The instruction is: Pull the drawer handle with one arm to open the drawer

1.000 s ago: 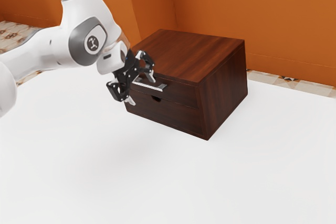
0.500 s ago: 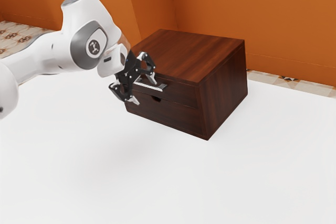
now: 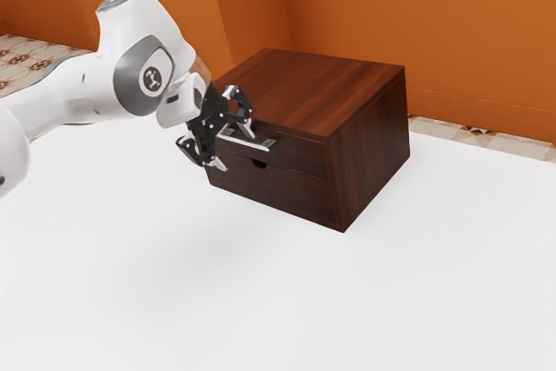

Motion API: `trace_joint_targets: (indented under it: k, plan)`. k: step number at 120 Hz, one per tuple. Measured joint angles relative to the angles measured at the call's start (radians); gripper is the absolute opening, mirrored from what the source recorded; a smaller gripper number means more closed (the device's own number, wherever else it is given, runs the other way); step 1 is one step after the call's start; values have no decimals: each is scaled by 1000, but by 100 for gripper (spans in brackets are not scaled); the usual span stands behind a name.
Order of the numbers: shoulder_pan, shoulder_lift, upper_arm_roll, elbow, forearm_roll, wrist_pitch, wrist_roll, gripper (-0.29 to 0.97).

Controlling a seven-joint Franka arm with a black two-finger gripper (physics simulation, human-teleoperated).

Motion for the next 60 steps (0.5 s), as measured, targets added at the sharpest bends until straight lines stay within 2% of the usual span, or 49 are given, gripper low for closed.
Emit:
trace_joint_targets:
  k: [36, 60]
  plan:
    - [-1, 8, 3, 0, 11, 12, -37, 54]
    - [-2, 8, 5, -1, 12, 15, -60, 45]
